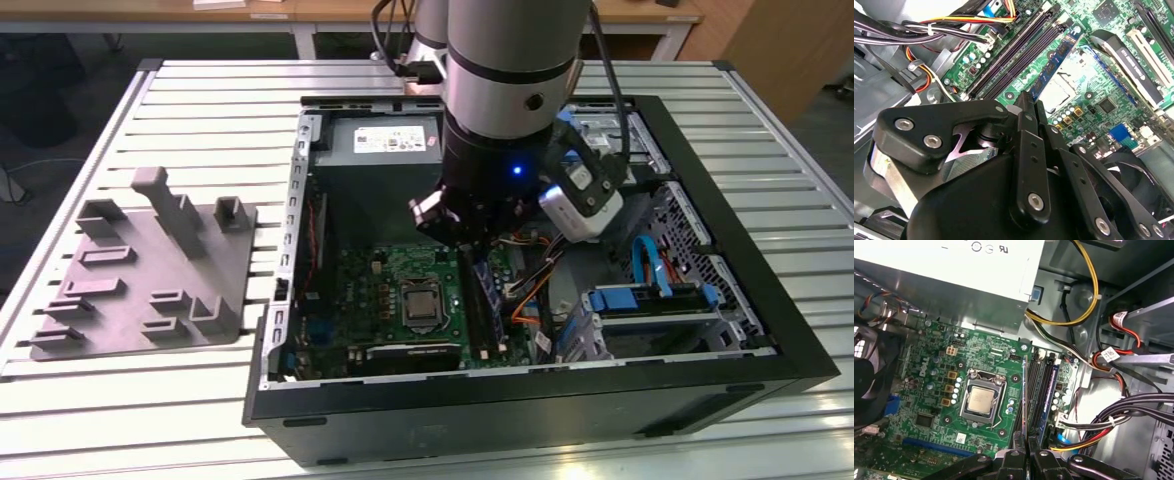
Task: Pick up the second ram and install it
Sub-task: 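Insert the second ram into the second slot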
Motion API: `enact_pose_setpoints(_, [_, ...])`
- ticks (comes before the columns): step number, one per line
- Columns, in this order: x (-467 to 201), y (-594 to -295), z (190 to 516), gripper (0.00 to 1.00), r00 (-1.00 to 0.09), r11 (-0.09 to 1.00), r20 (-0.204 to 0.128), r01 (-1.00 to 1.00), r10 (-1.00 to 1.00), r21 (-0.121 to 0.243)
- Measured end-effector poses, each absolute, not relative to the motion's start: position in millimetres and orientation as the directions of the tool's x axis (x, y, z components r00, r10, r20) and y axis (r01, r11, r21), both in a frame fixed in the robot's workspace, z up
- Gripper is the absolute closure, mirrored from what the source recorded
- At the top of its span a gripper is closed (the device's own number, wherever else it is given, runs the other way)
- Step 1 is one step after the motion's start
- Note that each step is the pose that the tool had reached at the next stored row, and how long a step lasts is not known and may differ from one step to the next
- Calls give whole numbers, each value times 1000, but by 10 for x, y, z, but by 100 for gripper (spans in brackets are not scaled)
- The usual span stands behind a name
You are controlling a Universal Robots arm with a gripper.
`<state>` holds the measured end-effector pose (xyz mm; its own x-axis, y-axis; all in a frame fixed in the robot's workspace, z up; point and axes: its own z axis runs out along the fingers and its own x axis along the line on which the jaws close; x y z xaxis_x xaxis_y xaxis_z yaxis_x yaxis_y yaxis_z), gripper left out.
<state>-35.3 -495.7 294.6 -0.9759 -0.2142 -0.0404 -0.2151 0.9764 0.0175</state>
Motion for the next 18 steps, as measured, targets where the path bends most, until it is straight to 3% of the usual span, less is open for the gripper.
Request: enact_pose_setpoints(18, [-353,-4957,2939,86,-987,988,-40,-155,-154,18])
